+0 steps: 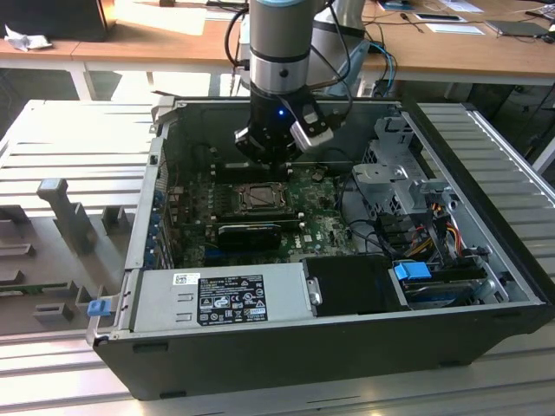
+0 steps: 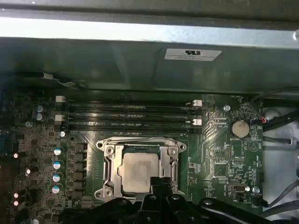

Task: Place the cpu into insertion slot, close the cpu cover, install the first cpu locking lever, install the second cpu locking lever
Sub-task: 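Install the second cpu locking lever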

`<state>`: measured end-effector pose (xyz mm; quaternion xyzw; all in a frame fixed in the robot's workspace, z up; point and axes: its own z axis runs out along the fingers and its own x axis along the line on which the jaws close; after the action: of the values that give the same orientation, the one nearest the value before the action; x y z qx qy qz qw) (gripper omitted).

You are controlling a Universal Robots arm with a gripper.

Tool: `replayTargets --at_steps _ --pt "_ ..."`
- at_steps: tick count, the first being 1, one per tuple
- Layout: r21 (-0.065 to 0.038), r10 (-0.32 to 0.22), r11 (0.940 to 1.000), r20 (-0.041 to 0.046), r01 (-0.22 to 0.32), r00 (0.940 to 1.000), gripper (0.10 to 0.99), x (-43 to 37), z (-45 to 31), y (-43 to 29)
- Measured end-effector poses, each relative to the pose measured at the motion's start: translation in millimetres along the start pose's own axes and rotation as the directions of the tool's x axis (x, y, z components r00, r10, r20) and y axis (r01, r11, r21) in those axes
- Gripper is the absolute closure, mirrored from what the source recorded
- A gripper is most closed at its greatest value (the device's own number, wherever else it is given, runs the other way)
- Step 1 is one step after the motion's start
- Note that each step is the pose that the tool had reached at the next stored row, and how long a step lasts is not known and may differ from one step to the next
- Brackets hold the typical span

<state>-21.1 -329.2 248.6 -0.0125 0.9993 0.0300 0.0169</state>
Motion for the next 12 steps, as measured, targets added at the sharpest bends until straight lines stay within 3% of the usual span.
replayTargets --at_steps 3,8,10,12 --pt "0.001 0.0 1.0 -0.0069 0.0 1.0 0.98 0.6 7.0 -9.4" --pt "-0.001 -0.01 1.0 -0.0077 0.01 0.9999 0.98 1.1 9.1 -21.7" --pt "-0.001 -0.02 0.9998 -0.008 0.02 0.9998 0.98 3.4 8.7 -32.2" --pt "-0.013 -0.028 0.9995 -0.008 0.028 0.9996 0.98 3.7 9.1 -35.1"
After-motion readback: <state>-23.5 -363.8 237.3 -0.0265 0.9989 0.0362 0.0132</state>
